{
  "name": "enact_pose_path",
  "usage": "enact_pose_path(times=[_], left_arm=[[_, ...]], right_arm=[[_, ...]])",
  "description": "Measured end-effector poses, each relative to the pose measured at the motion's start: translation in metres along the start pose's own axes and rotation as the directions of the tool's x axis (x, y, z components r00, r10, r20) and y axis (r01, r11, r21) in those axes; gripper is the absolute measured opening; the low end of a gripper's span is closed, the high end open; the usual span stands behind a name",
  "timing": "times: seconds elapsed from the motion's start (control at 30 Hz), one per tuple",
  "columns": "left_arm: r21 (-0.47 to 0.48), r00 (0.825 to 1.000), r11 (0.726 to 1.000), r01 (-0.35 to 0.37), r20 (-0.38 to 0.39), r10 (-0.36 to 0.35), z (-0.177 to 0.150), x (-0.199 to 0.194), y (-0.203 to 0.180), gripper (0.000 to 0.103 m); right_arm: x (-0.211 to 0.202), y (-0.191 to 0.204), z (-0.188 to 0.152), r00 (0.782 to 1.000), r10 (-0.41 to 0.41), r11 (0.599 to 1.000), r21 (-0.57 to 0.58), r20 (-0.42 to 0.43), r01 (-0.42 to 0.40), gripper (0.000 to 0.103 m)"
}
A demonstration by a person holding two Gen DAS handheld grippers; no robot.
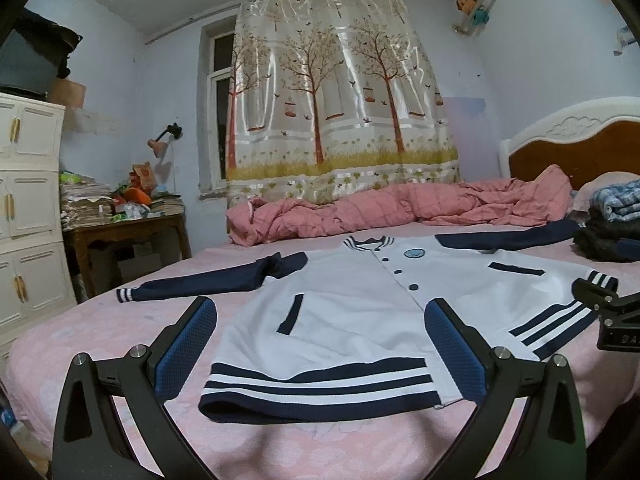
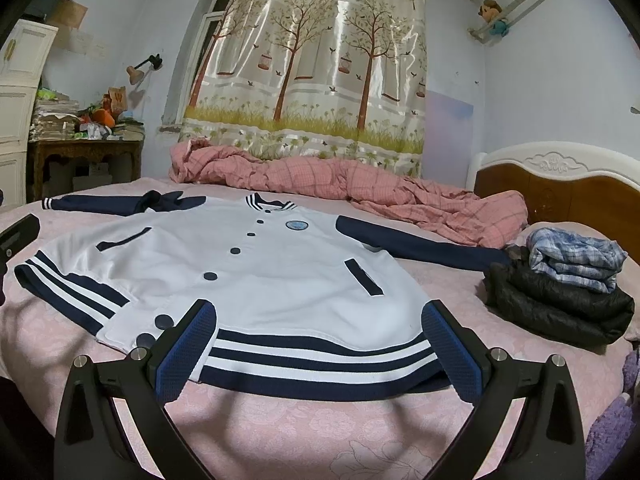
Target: Fold large clothes
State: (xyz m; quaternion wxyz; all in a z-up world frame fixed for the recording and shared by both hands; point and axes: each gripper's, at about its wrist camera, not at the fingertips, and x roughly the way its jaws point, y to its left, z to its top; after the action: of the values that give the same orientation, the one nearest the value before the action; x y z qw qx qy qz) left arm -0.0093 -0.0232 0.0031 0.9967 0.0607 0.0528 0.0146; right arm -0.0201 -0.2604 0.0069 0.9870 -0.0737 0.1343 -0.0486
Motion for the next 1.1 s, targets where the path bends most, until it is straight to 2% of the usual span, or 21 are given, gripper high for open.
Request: enact_pose_path(times=[0.1,0.2,0.37,0.5,0.6,0.77,1.1], left_arm=[[-0.001,1.0,1.0,0.001,-0.003,-0.001,-0.001,0.0,0.0,0.103],[-0.004,0.999,1.0,-0.025,-0.024,0.024,-0.001,0.004,0.001,0.103],[-0.026,0.999,0.999,-0.023,-0.035,0.022,-0.001,0.006,0.005,0.103],[-0.012,0.999,1.0,0.017,-0.049,-0.018,-0.002,0.009,0.002,0.103],[-0.003,0.999,1.0,-0.031,-0.041,0.031,-0.003,0.007,-0.001,0.103],[-0.022,0.997,0.999,0.042,-0.058,-0.043,-0.002,0.008,0.002,0.103],[-0.085,0.997,0.996,0.034,-0.059,-0.04,-0.001,0.008,0.017,0.103]], right_arm=[[0.0,-0.004,-0.001,1.0,0.007,1.0,-0.001,0.007,-0.007,0.103],[0.001,-0.006,-0.003,1.0,-0.008,1.0,-0.001,0.008,0.008,0.103],[-0.001,-0.006,-0.004,0.999,-0.037,0.999,-0.002,0.009,0.037,0.103],[-0.001,-0.007,-0.004,0.999,-0.052,0.999,0.003,0.001,0.052,0.103],[-0.001,-0.012,-0.004,0.998,-0.061,0.998,0.028,-0.012,0.061,0.103],[-0.005,-0.019,-0.004,0.999,-0.054,0.996,0.068,-0.007,0.054,0.103],[-0.009,-0.006,-0.001,0.998,-0.067,0.998,0.014,0.006,0.067,0.103]])
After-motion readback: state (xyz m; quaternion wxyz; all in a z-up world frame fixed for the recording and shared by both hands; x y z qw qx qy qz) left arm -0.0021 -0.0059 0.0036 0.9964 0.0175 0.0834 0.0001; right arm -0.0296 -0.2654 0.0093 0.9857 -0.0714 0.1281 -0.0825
